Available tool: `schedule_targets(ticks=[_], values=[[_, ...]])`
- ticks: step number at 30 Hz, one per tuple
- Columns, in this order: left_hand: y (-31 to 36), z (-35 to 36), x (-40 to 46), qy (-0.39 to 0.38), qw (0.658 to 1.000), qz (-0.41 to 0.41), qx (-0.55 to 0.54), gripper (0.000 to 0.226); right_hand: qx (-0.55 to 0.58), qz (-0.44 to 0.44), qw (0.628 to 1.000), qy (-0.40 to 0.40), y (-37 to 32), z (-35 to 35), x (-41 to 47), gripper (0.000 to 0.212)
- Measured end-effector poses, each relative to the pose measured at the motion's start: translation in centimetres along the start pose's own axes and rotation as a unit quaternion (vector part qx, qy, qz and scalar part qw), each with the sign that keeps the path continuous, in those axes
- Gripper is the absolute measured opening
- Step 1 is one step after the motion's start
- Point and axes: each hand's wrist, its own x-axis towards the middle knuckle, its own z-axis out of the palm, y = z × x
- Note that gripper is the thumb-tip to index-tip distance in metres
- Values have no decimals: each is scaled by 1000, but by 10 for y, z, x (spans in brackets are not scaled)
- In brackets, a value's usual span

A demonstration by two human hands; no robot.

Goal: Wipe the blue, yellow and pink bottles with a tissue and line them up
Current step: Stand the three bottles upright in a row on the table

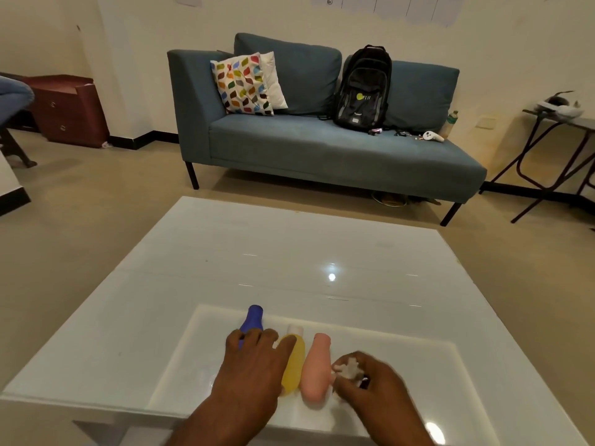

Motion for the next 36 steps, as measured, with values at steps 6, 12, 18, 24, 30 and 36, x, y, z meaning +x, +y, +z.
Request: schedule_targets(ticks=[6, 12, 18, 24, 30, 36], values=[[-18, -1, -6, -54, 997, -50, -1, 104, 13, 40, 996, 74, 15, -43, 2, 34], [-15, 5, -7, -71, 996, -52, -7, 107, -86, -56, 992, 77, 17, -30, -7, 39], [-15, 9, -7, -69, 996, -47, -20, 104, -231, -135, 963, 27, 26, -6, 2, 40], [-23, 14, -5, -72, 995, -47, -43, 102, -324, -124, 932, -106, 13, -2, 1, 47], [-27, 14, -2, -66, 996, -46, -49, 98, -342, -69, 932, -97, 19, -22, -2, 39], [-26, 12, 0, -68, 996, -43, -47, 98, -341, -47, 933, -105, 22, -23, -5, 40]])
